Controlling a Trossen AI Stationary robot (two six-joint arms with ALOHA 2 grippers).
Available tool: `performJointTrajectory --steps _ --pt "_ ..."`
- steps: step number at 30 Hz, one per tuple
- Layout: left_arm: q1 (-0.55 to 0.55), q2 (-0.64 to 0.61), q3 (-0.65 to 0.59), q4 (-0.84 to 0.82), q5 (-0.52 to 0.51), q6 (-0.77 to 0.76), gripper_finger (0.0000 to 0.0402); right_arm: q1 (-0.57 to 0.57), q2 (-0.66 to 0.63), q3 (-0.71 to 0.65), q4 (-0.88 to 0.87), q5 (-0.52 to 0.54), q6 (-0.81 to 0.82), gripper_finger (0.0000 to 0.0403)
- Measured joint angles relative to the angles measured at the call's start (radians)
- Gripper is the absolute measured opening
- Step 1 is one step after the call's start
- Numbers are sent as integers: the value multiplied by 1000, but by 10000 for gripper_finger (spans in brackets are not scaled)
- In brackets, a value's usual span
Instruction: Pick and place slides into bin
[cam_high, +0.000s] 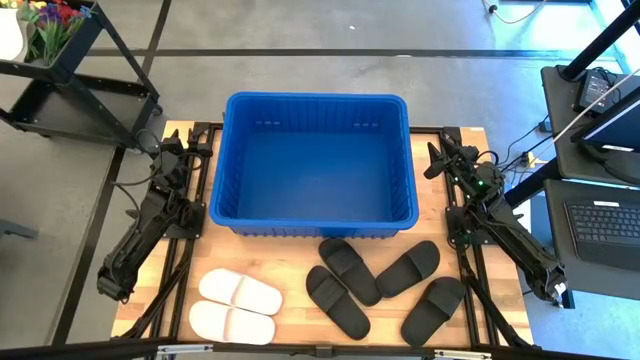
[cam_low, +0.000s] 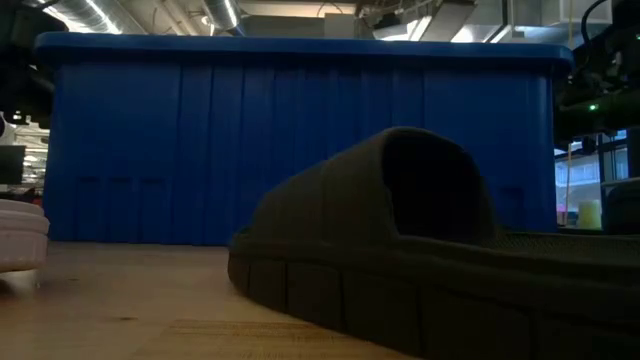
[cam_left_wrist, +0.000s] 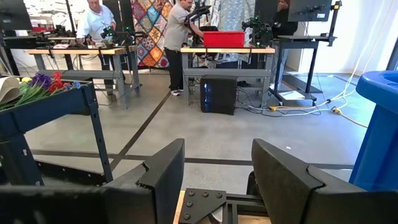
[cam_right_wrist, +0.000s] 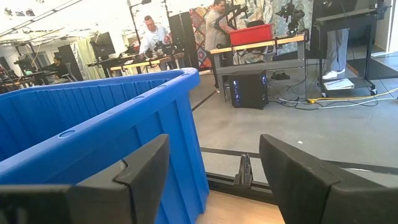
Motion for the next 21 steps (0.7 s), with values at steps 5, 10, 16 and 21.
performJointTrajectory --steps 5,10,16,21 --pt "0 0 0 0 0 0 183 0 0 0 0 0 0 251" --pt "0 0 0 0 0 0 183 0 0 0 0 0 0 251" --pt "0 0 0 0 0 0 183 0 0 0 0 0 0 251" --pt "0 0 0 0 0 0 183 0 0 0 0 -6 34 251"
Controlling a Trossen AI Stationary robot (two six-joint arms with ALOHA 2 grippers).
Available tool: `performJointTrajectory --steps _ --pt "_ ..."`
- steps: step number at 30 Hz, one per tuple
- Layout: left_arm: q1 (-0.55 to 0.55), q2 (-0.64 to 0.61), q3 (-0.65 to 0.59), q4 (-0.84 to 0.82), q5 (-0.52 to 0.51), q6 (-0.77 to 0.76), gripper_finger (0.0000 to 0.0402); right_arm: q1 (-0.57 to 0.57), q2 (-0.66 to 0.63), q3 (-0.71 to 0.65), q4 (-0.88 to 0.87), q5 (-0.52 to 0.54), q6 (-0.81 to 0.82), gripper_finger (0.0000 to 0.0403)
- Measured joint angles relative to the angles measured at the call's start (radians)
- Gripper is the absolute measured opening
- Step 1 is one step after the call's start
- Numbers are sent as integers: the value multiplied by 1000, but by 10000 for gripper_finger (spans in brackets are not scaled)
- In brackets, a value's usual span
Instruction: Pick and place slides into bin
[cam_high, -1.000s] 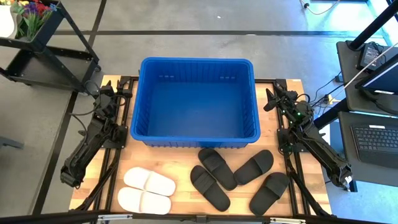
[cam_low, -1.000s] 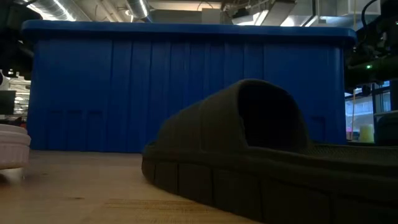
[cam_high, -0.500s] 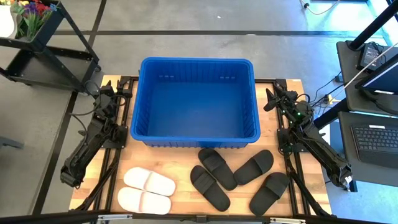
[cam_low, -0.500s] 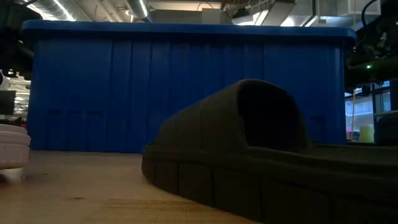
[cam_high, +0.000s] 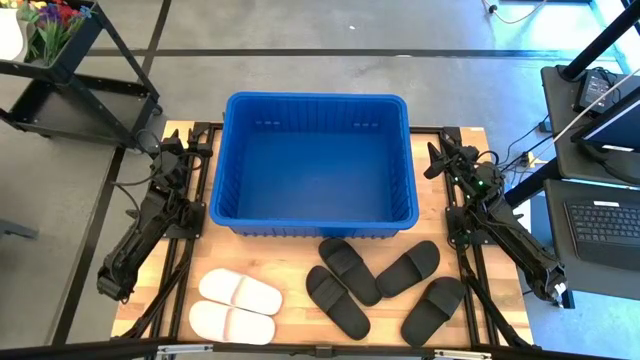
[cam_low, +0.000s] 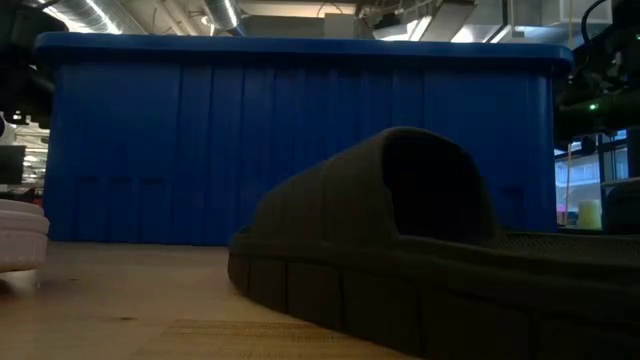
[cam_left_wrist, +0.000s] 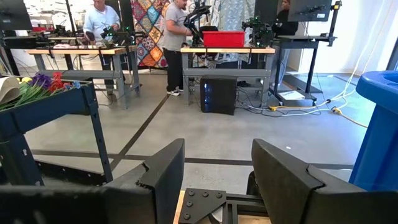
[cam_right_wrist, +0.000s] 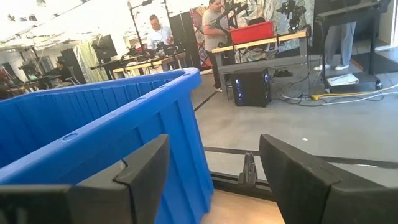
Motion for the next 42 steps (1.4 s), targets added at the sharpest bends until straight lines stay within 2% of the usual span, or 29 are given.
performJointTrajectory --steps 4,9,12,16,22,28,33,37,42 --pt "0 0 0 0 0 0 183 0 1 0 36 -4 19 251" --pt "0 0 0 0 0 0 183 0 1 21 227 -75 -12 251" --pt "0 0 0 1 0 -1 183 0 4 117 210 -79 -46 251" --pt "0 0 0 3 0 -1 183 8 59 295 116 -145 -126 251" --pt "0 0 0 3 0 -1 183 44 264 641 -157 -201 -240 251" --pt "0 0 0 4 0 -1 183 104 556 1019 -476 -280 -351 251" --pt "0 0 0 4 0 -1 183 192 800 1341 -820 -282 -455 251" --pt "0 0 0 4 0 -1 183 293 968 1577 -1049 -208 -475 251" --pt "0 0 0 4 0 -1 183 448 1137 1824 -1316 -95 -323 251"
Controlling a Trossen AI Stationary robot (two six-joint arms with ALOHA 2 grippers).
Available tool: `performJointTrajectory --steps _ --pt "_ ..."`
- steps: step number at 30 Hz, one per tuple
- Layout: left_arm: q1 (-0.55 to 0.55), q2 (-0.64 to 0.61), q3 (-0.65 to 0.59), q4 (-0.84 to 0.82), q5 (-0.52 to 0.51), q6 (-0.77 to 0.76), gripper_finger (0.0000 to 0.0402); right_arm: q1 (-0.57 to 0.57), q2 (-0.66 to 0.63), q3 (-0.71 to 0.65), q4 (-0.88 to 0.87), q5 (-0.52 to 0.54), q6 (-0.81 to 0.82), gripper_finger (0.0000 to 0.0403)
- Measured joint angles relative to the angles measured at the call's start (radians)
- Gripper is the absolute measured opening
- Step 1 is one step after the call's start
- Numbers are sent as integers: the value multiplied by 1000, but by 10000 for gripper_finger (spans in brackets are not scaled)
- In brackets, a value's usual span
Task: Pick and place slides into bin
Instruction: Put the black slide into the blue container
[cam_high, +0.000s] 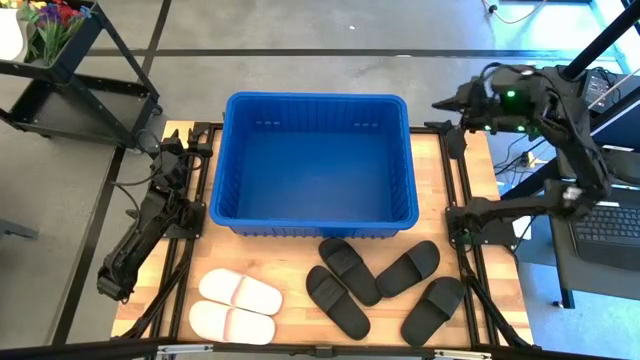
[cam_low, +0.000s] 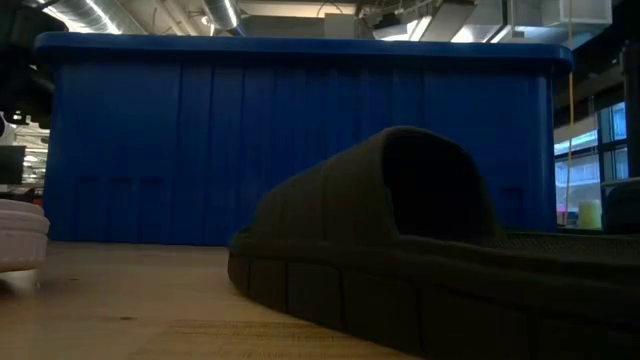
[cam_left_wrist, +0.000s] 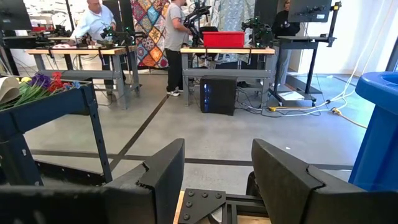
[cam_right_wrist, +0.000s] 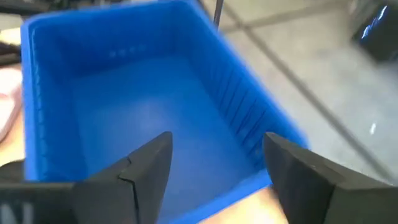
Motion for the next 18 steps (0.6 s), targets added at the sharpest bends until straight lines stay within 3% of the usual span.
performJointTrajectory --steps 7,14,18 --pt "0 0 0 0 0 0 183 232 183 131 -291 55 402 251" --pt "0 0 0 0 0 0 183 433 267 109 -288 -64 786 251" --pt "0 0 0 0 0 0 183 567 295 106 -290 -72 1016 251"
